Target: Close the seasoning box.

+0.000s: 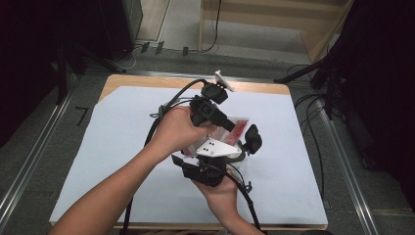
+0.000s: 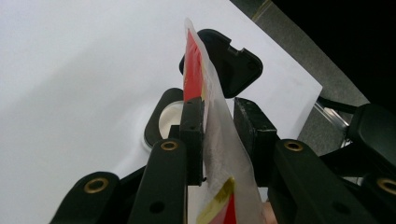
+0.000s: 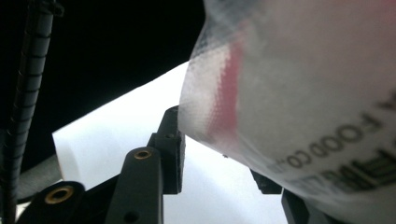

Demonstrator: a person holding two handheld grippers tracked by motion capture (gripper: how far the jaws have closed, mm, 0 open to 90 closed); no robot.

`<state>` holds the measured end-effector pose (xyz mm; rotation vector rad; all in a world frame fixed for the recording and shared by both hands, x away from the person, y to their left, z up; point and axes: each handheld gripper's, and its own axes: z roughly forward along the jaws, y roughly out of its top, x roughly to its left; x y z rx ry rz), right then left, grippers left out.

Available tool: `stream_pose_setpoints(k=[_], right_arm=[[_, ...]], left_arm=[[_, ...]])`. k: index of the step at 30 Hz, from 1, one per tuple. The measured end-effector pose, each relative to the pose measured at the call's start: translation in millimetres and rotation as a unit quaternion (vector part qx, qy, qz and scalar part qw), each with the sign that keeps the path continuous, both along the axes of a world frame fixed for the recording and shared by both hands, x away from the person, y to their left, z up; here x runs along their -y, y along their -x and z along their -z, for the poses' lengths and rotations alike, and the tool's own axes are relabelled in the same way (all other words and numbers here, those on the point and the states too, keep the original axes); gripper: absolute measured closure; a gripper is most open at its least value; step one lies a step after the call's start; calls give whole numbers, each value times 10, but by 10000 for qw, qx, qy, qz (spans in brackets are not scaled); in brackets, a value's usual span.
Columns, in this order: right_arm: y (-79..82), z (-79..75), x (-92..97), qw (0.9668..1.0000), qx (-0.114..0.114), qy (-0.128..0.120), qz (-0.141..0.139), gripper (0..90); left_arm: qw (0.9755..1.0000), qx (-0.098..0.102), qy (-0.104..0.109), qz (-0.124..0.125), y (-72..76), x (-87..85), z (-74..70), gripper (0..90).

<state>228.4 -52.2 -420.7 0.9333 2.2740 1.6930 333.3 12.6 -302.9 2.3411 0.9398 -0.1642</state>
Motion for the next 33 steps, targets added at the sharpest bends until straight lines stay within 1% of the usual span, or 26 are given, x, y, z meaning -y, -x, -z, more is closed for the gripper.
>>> stream_pose_setpoints(k=[1, 3, 4, 5, 6, 8, 9, 11, 12, 14, 18, 20, 21, 24, 27, 28, 29, 31, 33], right_arm=[[9, 14, -9, 10000, 44, 26, -17, 594], [35, 38, -26, 9999, 70, 58, -51, 586], [49, 52, -32, 9999, 78, 73, -63, 585], [60, 68, -39, 9999, 86, 73, -71, 585], [70, 82, -45, 9999, 80, 67, -92, 581], [91, 104, -61, 9999, 62, 98, -120, 577], [99, 119, -72, 9998, 73, 98, -131, 573], [113, 144, -92, 9998, 83, 134, -150, 571], [117, 155, -98, 9997, 95, 165, -166, 570], [124, 173, -113, 9997, 70, 168, -179, 563], [135, 210, -144, 9995, 47, 228, -233, 557], [145, 228, -152, 9993, 30, 266, -276, 558], [147, 240, -157, 9992, 39, 289, -288, 558], [162, 280, -178, 9987, 60, 387, -317, 562], [176, 322, -197, 9982, 98, 488, -336, 560], [182, 335, -205, 9980, 99, 543, -323, 554], [185, 352, -218, 9977, 72, 588, -331, 547], [188, 393, -240, 9971, 26, 664, -375, 535], [195, 427, -255, 9960, 104, 795, -392, 536]], left_arm=[[10000, 2, -13, 6, 4, -19, 3, 734], [10000, -34, -31, 26, 16, -52, 5, 734], [10000, -22, -63, 35, 23, -67, 5, 734], [10000, -42, -30, -1, 36, -73, 12, 734], [10000, -25, -60, 27, 42, -88, 16, 733], [10000, -56, -62, 53, 50, -112, 27, 730], [9999, -82, -56, 56, 53, -120, 33, 727], [9999, -70, -106, 84, 59, -142, 42, 727], [9999, -87, -92, 76, 65, -153, 47, 727], [9999, -116, -77, 80, 71, -171, 65, 721], [9997, -129, -134, 136, 77, -193, 87, 721], [9996, -151, -159, 173, 83, -198, 101, 719], [9995, -145, -175, 230, 80, -202, 112, 719], [9993, -219, -219, 226, 74, -201, 149, 719], [9991, -248, -153, 296, 63, -197, 205, 722], [9987, -318, -151, 371, 56, -193, 217, 721], [9987, -261, -174, 413, 59, -185, 239, 720], [9984, -311, -200, 421, 51, -188, 262, 719], [9986, -302, -218, 387, 48, -194, 284, 720]])
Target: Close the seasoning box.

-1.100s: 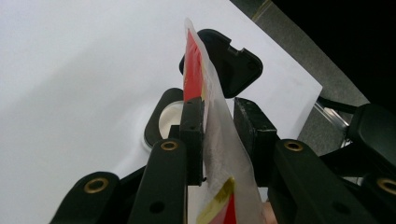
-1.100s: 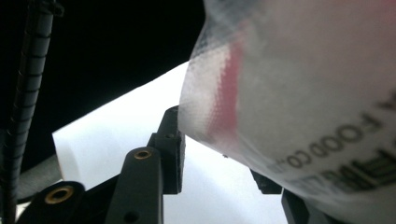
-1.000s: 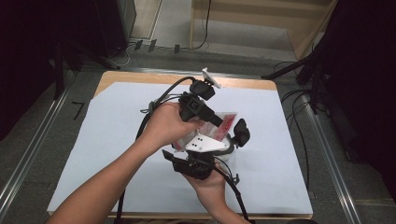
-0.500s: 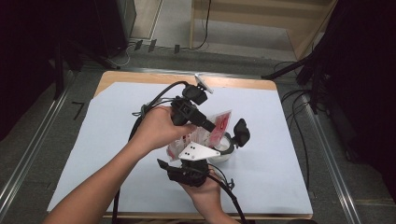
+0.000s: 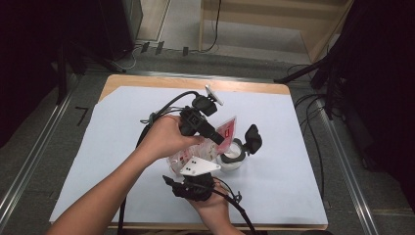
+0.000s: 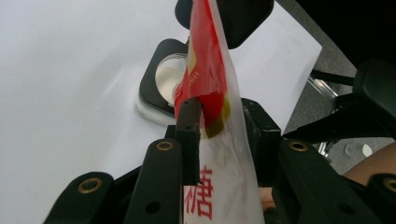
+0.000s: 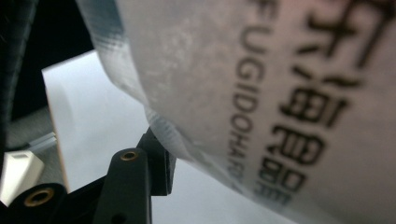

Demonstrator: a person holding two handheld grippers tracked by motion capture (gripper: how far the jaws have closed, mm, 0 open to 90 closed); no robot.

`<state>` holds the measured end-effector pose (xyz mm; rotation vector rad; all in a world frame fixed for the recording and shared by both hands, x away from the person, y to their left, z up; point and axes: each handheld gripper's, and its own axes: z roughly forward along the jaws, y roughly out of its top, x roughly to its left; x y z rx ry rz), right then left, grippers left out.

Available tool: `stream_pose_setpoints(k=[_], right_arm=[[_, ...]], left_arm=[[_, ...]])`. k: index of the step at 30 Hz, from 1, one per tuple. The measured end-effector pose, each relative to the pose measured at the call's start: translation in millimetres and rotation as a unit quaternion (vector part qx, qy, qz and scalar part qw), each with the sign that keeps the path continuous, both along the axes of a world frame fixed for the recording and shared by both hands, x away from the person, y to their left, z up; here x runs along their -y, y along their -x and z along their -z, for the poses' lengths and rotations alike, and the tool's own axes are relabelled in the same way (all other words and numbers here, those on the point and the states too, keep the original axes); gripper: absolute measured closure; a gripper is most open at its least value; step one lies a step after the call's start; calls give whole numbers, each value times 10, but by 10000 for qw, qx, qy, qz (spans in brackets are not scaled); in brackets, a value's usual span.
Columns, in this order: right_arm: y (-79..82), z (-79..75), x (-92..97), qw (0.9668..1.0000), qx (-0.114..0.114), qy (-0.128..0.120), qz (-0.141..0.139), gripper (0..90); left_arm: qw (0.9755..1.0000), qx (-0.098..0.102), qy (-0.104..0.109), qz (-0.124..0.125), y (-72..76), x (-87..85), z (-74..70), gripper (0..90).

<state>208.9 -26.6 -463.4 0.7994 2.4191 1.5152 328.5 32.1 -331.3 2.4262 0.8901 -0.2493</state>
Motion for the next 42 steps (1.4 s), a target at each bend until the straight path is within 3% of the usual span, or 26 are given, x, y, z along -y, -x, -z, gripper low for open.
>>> stream_pose_setpoints(k=[15, 21, 26, 30, 36, 42], right_arm=[[-46, 201, -29, 9992, -316, 219, -124, 547], [-79, 253, -31, 9989, -355, 260, -165, 553], [-100, 280, -31, 9986, -409, 280, -167, 551], [-123, 276, -20, 9988, -361, 309, -141, 550], [-149, 248, 2, 9988, -314, 353, -110, 547], [-203, 238, 61, 9989, -398, 237, 6, 535]], left_arm=[[9999, 63, 96, 99, -91, -41, 184, 753], [9997, 207, 1, 158, -83, -44, 193, 806], [9997, 195, 12, 176, -77, -61, 190, 840], [9993, 221, 266, 114, -67, -109, 175, 844], [9984, 336, 437, 139, -42, -167, 109, 853], [9954, 574, 742, 185, 14, -309, 2, 852]])
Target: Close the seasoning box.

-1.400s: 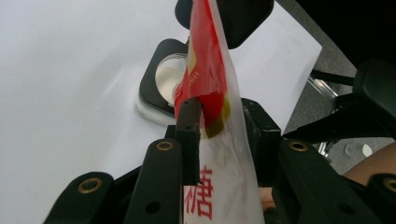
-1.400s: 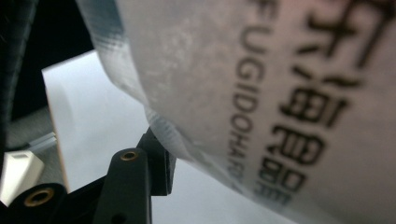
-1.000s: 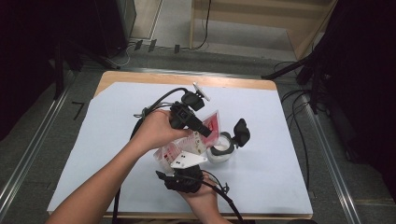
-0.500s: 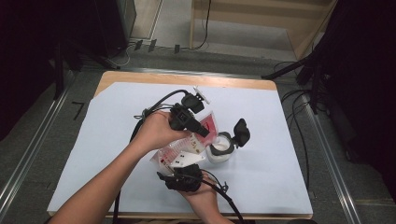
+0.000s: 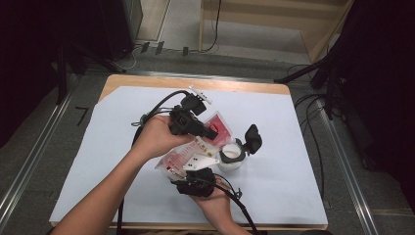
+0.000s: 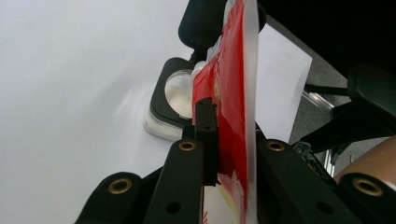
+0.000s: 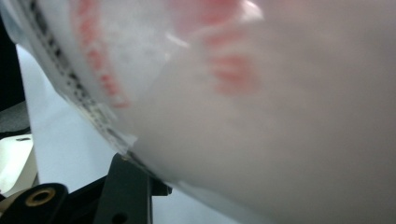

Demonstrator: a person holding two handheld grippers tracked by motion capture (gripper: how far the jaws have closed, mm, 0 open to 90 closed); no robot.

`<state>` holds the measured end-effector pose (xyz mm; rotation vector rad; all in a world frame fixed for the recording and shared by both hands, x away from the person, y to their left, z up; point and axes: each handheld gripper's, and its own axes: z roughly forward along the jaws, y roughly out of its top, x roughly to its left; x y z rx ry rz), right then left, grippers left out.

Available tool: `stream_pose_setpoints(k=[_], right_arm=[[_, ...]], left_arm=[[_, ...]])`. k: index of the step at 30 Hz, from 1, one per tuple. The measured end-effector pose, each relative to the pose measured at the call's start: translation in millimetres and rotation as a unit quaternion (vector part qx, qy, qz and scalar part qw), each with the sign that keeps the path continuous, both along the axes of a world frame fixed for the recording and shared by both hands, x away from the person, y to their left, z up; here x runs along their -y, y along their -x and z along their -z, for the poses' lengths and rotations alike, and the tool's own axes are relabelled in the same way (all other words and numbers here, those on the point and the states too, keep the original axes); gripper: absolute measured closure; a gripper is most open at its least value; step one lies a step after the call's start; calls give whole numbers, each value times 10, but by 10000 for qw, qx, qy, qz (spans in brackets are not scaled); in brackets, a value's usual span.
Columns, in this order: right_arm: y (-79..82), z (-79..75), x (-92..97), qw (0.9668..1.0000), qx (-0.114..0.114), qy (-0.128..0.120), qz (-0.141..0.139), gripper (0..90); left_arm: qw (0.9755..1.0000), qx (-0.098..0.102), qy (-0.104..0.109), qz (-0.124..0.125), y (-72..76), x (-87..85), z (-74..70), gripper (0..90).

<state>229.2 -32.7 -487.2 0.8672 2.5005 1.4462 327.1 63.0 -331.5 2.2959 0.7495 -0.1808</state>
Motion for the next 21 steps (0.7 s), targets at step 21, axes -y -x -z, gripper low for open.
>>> stream_pose_setpoints(k=[21], right_arm=[[-223, -16, 179, 9994, 32, 186, 305, 514]], left_arm=[[9943, 434, 922, -316, 204, -715, -162, 877]])
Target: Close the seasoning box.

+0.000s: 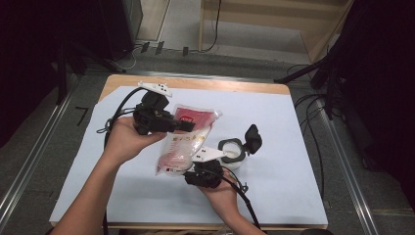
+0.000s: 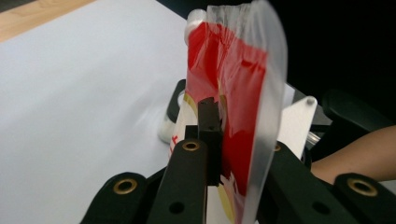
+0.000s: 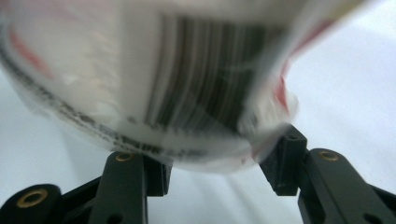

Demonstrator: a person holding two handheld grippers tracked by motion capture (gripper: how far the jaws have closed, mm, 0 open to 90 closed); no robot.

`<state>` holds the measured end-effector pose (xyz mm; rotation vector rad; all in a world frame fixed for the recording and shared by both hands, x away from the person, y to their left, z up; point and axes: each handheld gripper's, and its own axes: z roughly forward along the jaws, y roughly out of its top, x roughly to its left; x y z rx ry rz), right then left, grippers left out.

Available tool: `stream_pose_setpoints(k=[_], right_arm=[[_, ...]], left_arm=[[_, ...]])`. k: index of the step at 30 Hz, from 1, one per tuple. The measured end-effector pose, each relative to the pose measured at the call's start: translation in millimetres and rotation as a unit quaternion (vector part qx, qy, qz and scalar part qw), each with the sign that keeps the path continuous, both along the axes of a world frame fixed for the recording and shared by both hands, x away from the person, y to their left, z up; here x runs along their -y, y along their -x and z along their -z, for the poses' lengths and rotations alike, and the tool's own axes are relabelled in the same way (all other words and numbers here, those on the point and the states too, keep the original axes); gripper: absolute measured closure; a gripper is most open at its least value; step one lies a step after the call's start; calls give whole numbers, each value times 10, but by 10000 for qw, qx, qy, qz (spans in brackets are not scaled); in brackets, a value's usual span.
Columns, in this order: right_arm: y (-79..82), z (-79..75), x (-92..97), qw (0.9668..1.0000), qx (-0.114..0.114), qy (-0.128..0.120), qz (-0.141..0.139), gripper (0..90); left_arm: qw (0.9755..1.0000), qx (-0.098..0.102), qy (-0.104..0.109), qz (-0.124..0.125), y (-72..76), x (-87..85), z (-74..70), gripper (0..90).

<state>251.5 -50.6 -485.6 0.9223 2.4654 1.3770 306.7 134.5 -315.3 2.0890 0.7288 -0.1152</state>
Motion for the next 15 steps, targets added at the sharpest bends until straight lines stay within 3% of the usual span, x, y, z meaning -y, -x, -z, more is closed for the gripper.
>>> stream_pose_setpoints(k=[5, 9, 12, 15], right_arm=[[-111, 32, 57, 9983, -552, -118, 147, 518], [-110, -4, 55, 9989, -460, -18, 88, 516], [-123, -42, 56, 9990, -431, 104, 18, 508], [-133, -54, 92, 9987, -514, 46, 26, 508]], left_arm=[[9999, 34, 26, -150, 28, -91, 7, 900], [9994, 106, 79, -320, 45, -139, -24, 900], [9986, 115, 279, -434, 42, -213, -66, 900], [9972, 201, 397, -594, 28, -314, -112, 900]])
